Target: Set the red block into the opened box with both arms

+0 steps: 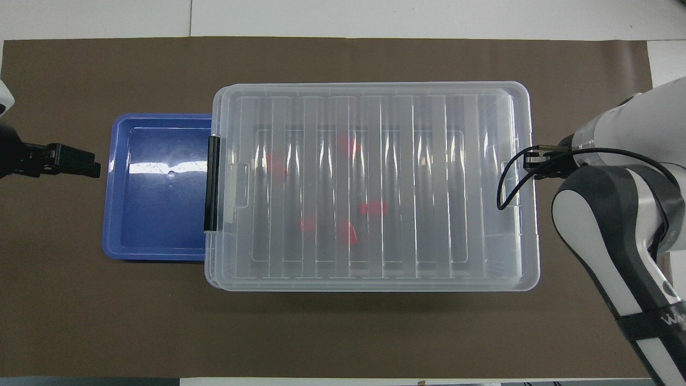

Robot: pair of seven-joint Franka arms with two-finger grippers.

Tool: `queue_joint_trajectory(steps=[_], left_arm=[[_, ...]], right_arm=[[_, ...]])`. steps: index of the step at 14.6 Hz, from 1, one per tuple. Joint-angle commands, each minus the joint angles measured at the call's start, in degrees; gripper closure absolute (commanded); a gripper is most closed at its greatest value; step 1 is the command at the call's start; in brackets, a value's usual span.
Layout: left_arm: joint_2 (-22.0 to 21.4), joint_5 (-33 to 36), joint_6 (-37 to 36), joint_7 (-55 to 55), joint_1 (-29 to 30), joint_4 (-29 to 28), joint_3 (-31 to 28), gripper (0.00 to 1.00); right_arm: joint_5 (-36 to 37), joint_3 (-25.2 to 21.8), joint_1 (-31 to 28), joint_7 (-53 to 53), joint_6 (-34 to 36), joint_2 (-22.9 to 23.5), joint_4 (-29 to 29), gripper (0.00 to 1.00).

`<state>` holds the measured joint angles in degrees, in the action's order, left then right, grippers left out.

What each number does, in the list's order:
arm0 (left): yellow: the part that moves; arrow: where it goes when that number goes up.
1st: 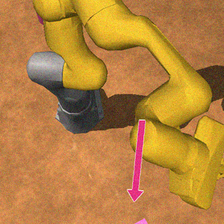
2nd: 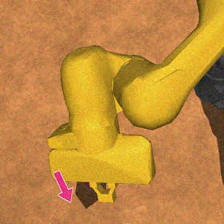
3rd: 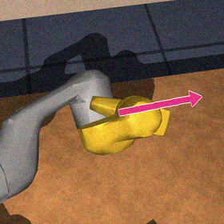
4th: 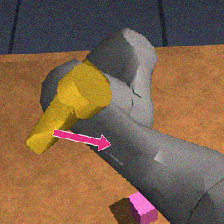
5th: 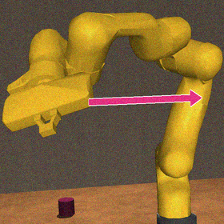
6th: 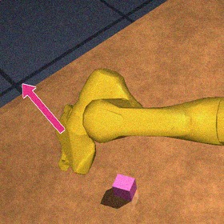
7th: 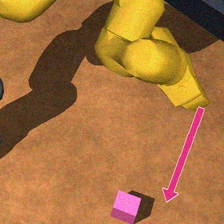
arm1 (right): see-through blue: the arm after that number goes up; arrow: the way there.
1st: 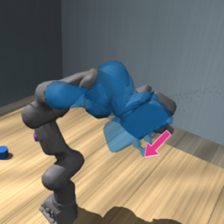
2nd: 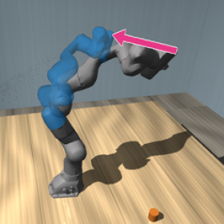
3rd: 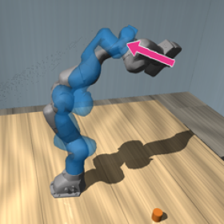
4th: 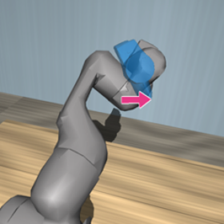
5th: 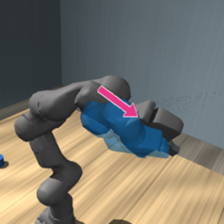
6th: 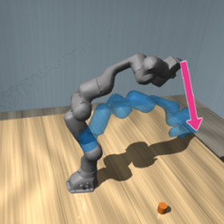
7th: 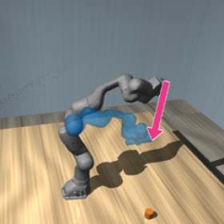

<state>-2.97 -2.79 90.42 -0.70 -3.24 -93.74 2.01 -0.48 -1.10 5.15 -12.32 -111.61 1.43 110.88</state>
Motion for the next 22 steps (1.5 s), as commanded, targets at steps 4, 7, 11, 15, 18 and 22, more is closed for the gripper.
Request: queue_joint_trajectory(steps=[4,7,11,15,18,22], left_arm=[[1.1,1.6,-3.7,-0.8,0.0,3.1,0.3,0.00],[1.2,1.4,-3.7,-0.8,-0.1,3.5,0.4,0.00],[1.3,1.6,-3.6,-0.8,0.2,3.4,0.2,0.00],[1.5,2.4,-3.6,-1.0,-0.1,3.5,0.3,0.00],[1.5,2.4,-3.1,-1.2,-0.3,3.3,0.4,0.00],[1.4,2.4,-2.7,-2.9,-0.3,3.2,0.3,0.00]], right_arm=[[0.7,0.7,-0.3,-0.5,1.5,0.1,-1.4,1.00],[0.7,-0.2,-0.5,0.5,11.7,0.7,-10.7,1.00],[0.7,-3.5,-0.5,5.0,24.1,0.7,-21.5,1.00],[0.6,-6.7,-0.5,6.3,27.7,-0.1,-22.0,1.00],[0.5,-7.1,-0.6,8.4,26.7,-0.5,-21.2,0.00],[0.5,-8.5,-0.6,11.4,24.8,-0.8,-20.4,0.00]])
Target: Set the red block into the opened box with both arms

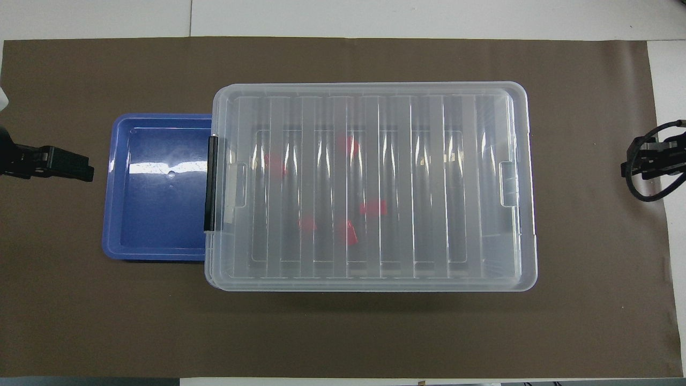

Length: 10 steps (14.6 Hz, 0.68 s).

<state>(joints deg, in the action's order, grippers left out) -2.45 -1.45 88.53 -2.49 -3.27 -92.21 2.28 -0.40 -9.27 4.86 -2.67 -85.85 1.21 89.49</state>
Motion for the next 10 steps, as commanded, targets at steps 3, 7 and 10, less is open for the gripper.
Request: queue_joint_trajectory(steps=[3,7,10], left_arm=[[0.3,0.9,-0.6,-0.9,-0.2,1.0,0.0,0.00],[-0.2,0.8,-1.5,-0.7,0.2,0.1,0.1,0.00],[-0.4,0.8,-1.1,-0.7,0.3,-0.2,0.0,0.00]], right_arm=[[0.4,0.1,-0.2,1.8,-0.6,-0.5,0.8,0.00],[0.5,0.3,-0.2,1.9,-0.8,-0.4,0.4,0.00],[0.5,0.3,-0.2,1.9,-1.2,-0.4,0.4,0.00]])
